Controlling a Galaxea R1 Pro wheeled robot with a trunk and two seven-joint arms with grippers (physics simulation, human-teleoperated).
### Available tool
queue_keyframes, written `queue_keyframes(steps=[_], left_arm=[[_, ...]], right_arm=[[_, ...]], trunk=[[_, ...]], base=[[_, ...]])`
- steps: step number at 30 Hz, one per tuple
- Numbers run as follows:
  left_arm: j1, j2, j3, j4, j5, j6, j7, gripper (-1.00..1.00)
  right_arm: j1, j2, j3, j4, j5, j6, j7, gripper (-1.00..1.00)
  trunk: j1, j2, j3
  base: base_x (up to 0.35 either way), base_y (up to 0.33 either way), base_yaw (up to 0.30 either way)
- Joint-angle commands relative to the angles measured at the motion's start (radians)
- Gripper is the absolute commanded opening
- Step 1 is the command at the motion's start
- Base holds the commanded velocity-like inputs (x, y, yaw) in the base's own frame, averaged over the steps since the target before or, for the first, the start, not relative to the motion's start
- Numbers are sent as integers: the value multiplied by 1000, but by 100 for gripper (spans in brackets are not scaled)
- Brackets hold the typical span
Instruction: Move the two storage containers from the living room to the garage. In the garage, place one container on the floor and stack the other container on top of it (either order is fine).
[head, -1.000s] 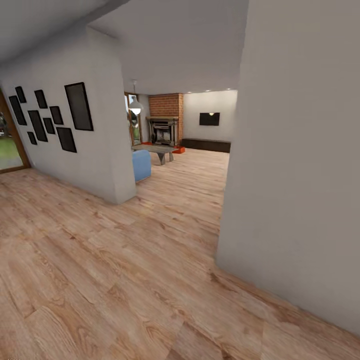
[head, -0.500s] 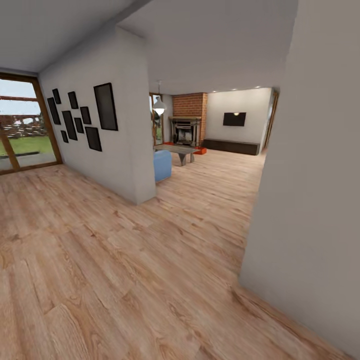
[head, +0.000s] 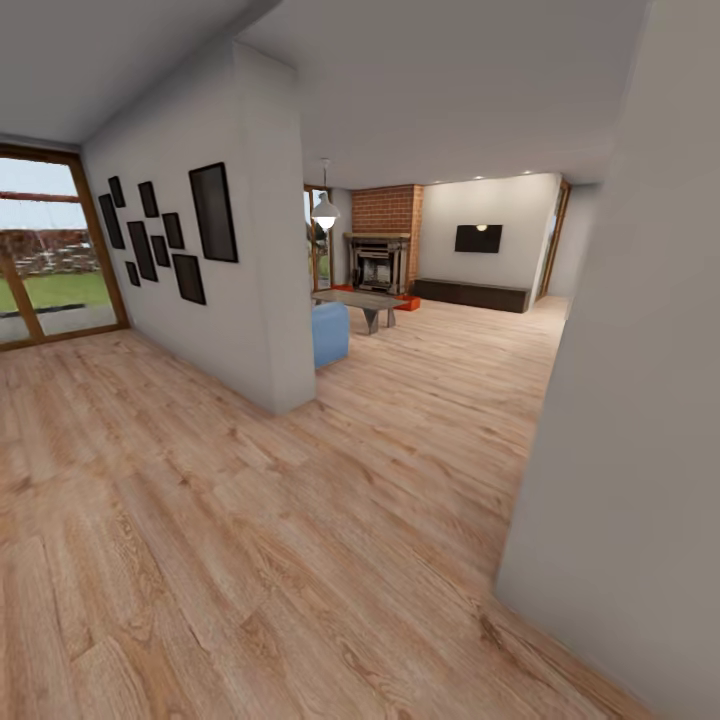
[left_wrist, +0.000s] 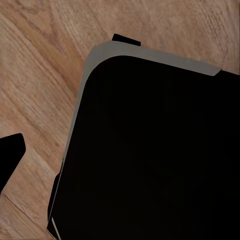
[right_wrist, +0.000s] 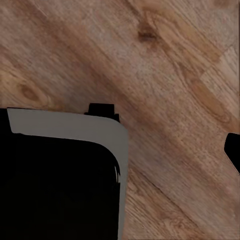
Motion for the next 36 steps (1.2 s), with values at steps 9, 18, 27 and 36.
queue_keyframes(steps=[9,18,27,36], left_arm=[[0,-1,4,0,1,-2,0,100],[0,-1,4,0,1,-2,1,100],[0,-1,3,0,1,-3,1,100],[0,-1,5,0,1,-8,1,100]], right_arm=[[-1,1,7,3,-8,-7,2,100],[-1,1,7,3,-4,-9,3,100],[-1,0,6,3,-7,-11,3,100],[-1,0,13,2,-4,-8,3,100]], trunk=[[1,0,-1],[1,0,-1],[1,0,-1],[1,0,-1]], base=[[321,0,0],[321,0,1],[321,0,180],[321,0,41]])
